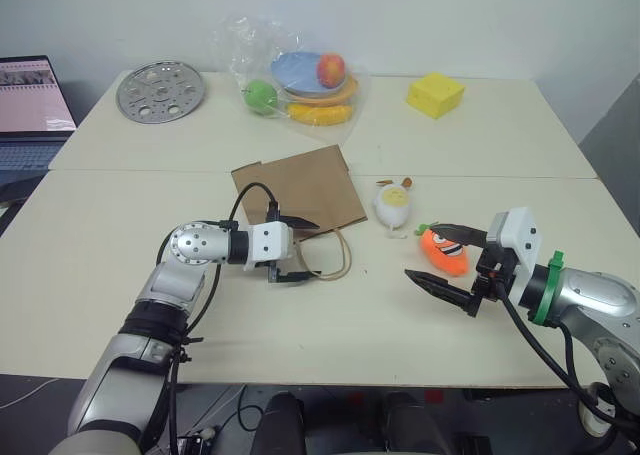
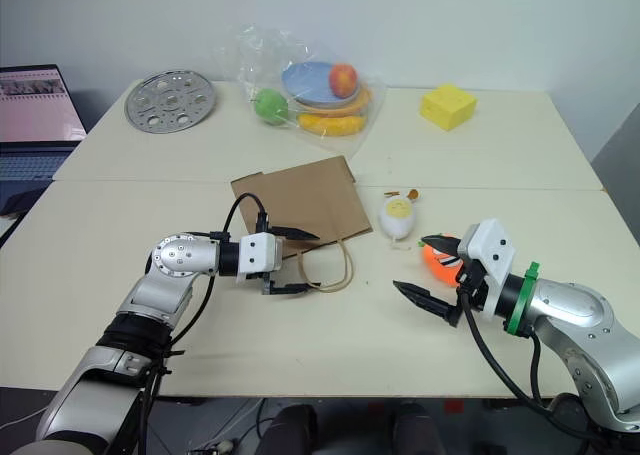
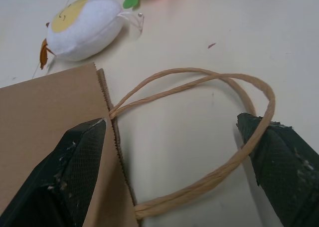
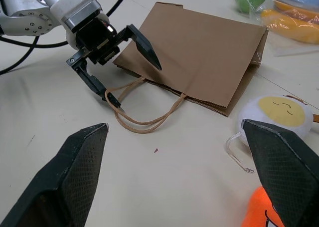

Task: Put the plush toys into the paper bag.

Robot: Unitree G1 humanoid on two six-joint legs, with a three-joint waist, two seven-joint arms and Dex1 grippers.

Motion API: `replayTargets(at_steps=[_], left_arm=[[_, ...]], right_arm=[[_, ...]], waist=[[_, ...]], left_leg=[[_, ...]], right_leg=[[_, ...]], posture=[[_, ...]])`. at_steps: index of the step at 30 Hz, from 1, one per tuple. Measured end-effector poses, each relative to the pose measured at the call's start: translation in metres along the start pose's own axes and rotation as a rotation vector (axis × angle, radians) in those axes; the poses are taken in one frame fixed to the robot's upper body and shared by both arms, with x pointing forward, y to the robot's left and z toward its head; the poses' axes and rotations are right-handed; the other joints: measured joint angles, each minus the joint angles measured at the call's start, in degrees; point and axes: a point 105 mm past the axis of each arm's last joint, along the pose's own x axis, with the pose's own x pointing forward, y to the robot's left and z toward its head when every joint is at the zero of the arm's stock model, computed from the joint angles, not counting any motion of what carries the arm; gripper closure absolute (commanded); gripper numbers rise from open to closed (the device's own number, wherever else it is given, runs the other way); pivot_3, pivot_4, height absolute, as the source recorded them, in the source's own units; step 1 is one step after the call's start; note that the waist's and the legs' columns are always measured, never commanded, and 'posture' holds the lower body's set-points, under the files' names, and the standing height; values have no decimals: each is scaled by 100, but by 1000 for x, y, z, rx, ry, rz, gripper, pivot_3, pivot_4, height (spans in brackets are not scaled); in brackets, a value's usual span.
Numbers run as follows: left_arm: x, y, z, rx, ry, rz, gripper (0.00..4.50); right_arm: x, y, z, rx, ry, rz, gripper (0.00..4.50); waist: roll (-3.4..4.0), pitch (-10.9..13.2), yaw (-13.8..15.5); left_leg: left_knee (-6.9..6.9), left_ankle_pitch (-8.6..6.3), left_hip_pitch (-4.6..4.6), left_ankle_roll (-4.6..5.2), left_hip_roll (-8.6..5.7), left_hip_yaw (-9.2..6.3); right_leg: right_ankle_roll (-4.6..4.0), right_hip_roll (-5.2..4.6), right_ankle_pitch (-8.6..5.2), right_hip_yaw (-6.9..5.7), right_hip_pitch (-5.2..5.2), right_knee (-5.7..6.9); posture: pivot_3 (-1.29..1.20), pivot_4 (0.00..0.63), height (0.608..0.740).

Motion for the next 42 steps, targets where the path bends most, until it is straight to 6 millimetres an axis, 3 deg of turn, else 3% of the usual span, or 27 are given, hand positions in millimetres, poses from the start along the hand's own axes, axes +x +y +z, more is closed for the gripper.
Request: replayTargets(at_steps=[7,10,18,23,30,35,42], left_arm=[[2,-2,5,-106,-37,1,14],[2,-2,5,-89,-33,0,578],[7,9,13,-81,-46,14,2921],[1,24,33,-206,-133,24,4456],[-13,53,62,-294,-219,54,4486],[-22,76,87,-343,-319,109,4486],[-20,82,105,-455,-420,124,4486]], right_arm=[[1,0,0,3,-10,-6,0],[2,-1,1,4,-14,-17,0],[6,-2,5,-5,-22,-20,0],[6,-5,3,3,-18,-29,0],[8,-6,4,4,-36,-40,0],[25,-4,12,12,-98,-52,0],[48,-6,25,19,-144,-74,0]], waist=[[0,0,0],[0,0,0],[0,0,0],[-1,0,-2],[-2,1,-2],[-2,2,-22],[-5,3,-16]], left_leg=[[1,0,1,0,0,0],[2,0,1,0,0,0],[1,0,1,0,0,-1],[2,0,0,0,0,-2],[2,0,0,0,0,-4],[3,1,2,-1,0,-4],[1,1,-2,-1,0,-7]], right_leg=[[0,0,0,0,1,1],[0,0,0,1,2,1],[0,0,0,0,1,0],[0,0,0,-1,2,1],[0,1,0,-4,1,1],[0,1,0,-3,1,3],[0,1,0,-6,-1,3]], posture=[[0,150,740],[0,150,740],[0,150,740],[0,150,740],[0,150,740],[0,150,740],[0,150,740]])
